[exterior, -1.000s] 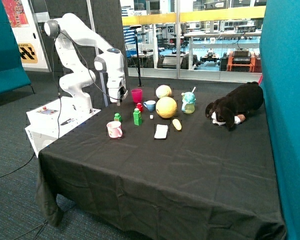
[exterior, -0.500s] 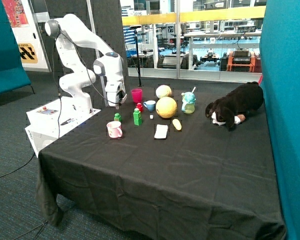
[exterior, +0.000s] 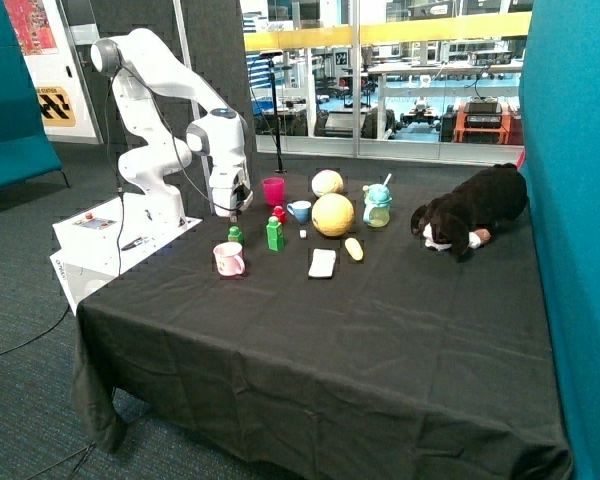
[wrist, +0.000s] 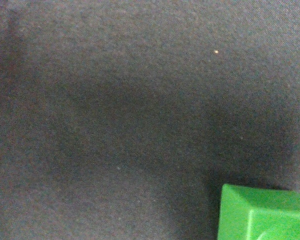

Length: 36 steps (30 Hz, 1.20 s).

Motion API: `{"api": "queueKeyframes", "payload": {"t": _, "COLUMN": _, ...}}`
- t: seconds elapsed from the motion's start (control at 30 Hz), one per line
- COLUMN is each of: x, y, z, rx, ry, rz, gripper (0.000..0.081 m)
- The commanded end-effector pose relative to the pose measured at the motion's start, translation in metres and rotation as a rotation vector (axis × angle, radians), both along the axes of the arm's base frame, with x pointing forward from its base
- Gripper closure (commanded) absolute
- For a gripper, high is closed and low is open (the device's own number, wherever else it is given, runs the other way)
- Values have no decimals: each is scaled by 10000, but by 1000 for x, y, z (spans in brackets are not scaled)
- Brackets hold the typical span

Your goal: Stack green blocks

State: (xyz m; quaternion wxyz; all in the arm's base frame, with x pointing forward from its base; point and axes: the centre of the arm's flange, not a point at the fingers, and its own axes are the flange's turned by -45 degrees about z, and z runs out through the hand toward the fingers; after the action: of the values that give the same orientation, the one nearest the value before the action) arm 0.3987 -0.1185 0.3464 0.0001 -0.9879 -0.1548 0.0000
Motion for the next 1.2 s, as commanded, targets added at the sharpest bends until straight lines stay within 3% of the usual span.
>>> {"api": "queueKeyframes", "payload": {"t": 0.0, "x": -6, "y": -7, "z": -6, "rx": -2, "ry": -1, "rz": -106, "gripper": 401}}
{"api": "queueKeyframes", "payload": {"t": 0.27, "x": -13, "y": -17, "z": -7, "rx": -2, "ry": -1, "rz": -247, "gripper": 380}}
{"api": "queueKeyframes", "payload": {"t": 0.53, "x": -18, "y": -22, "z": -10, "rx": -2, "ry": -1, "rz": -255, "gripper": 425}}
{"api": "queueKeyframes", "payload": {"t": 1.17, "x": -18, "y": -7, "z": -17, "rx": -2, "ry": -1, "rz": 145, "gripper": 408}}
